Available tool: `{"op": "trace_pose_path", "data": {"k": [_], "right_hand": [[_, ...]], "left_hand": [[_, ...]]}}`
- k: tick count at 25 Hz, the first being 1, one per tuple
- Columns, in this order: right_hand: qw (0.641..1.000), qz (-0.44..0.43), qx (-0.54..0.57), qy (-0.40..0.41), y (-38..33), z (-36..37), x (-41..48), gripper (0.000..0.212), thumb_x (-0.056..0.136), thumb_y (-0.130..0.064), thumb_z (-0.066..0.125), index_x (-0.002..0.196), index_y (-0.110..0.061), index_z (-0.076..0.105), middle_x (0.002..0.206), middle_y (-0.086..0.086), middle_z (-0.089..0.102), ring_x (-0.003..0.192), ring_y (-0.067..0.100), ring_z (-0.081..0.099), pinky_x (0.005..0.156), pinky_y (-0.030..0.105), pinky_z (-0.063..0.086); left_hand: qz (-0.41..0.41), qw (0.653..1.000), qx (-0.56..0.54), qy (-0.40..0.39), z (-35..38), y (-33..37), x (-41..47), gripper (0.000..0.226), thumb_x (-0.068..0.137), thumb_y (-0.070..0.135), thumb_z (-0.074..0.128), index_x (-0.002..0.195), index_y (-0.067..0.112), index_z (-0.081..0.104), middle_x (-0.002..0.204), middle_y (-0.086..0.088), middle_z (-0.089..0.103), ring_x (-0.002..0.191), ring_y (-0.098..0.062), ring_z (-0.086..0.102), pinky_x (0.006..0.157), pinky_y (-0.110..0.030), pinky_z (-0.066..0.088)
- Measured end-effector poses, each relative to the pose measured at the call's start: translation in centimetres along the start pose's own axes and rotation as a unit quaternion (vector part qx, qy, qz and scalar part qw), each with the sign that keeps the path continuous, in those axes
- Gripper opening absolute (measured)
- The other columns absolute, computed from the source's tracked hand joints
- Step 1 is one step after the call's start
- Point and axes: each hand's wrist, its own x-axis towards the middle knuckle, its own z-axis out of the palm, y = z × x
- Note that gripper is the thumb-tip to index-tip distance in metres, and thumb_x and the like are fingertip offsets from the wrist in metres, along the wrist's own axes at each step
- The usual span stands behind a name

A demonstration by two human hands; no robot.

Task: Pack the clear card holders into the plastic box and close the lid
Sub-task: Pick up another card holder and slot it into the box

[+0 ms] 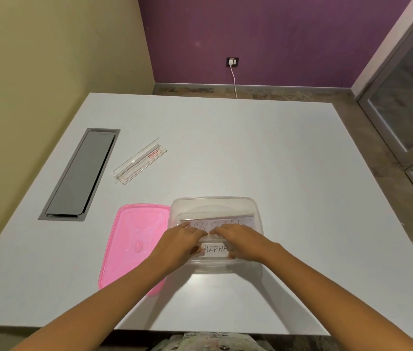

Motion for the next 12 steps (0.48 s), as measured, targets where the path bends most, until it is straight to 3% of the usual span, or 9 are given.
{"op": "trace_pose_path", "data": {"k": [5, 12], "right_hand": [[1.0, 0.006, 0.008, 0.0, 0.2, 0.9, 0.3, 0.061, 0.08, -0.011, 0.07, 0.134, -0.022, 0.046, 0.129, 0.005, 0.058, 0.117, 0.026, 0.053, 0.092, 0.04, 0.047], [0.999, 0.01, 0.037, 0.02, 0.3, 1.1, 0.0, 0.046, 0.087, -0.008, 0.062, 0.13, -0.017, 0.051, 0.132, 0.006, 0.057, 0.12, 0.026, 0.053, 0.098, 0.04, 0.045]], "left_hand": [[-0.064, 0.993, -0.031, -0.098, 1.3, 0.2, 0.3, 0.036, 0.093, 0.028, 0.051, 0.128, 0.025, 0.052, 0.117, -0.004, 0.068, 0.103, -0.028, 0.063, 0.077, -0.038, 0.053], [-0.067, 0.989, -0.064, -0.113, 1.7, 0.0, 0.6, 0.032, 0.095, 0.024, 0.048, 0.126, 0.025, 0.056, 0.123, -0.002, 0.066, 0.109, -0.024, 0.062, 0.084, -0.038, 0.053]]}}
